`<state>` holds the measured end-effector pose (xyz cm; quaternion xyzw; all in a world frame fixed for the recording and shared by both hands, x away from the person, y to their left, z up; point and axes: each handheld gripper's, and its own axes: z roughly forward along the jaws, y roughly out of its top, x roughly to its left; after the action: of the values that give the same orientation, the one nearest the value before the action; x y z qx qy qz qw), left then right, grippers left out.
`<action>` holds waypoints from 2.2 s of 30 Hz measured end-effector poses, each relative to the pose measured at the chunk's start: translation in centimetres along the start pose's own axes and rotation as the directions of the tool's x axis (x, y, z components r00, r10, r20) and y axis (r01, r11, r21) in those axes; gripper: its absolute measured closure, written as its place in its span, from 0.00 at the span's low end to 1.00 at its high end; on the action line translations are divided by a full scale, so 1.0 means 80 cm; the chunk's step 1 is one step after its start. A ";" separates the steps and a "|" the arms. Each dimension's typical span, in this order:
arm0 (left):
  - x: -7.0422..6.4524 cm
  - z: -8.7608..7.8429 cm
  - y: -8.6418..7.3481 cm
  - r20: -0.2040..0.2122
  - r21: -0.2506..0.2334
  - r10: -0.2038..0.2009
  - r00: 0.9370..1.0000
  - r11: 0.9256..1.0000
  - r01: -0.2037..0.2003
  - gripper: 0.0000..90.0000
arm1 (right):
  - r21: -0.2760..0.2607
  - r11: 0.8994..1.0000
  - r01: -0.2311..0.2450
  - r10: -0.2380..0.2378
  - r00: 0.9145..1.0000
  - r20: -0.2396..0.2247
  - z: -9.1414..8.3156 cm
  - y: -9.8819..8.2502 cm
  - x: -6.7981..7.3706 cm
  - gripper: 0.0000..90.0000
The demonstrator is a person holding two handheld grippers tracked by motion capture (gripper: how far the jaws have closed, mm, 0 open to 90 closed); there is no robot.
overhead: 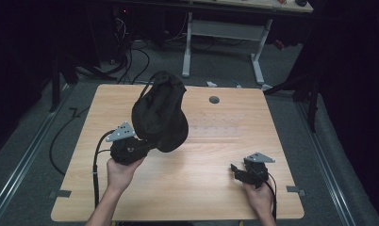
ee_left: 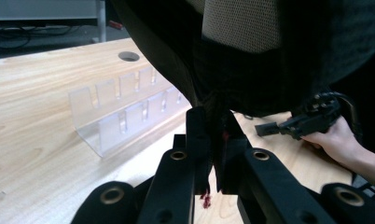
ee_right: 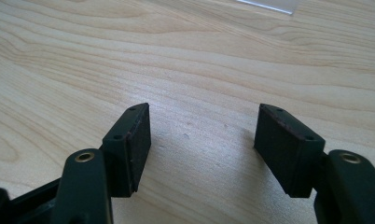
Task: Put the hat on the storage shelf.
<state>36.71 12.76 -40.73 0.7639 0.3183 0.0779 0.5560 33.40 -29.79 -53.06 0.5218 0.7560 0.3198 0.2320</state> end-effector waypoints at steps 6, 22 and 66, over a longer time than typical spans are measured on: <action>0.006 0.009 0.010 -0.029 0.006 0.003 1.000 1.000 -0.003 0.96 | 0.000 1.000 -0.001 0.001 1.000 0.000 0.000 0.000 0.000 0.41; 0.015 0.029 0.022 -0.092 0.013 0.001 0.996 1.000 0.001 0.96 | 0.001 1.000 -0.002 0.002 1.000 0.001 0.000 0.000 0.000 0.40; 0.035 0.069 0.015 -0.270 0.109 0.034 0.962 0.994 -0.005 0.96 | 0.001 1.000 -0.002 0.002 1.000 0.002 0.000 0.000 0.000 0.40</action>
<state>41.99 9.74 -42.37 0.7779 0.3877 0.1702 0.4644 33.37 -29.77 -53.05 0.5229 0.7556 0.3191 0.2320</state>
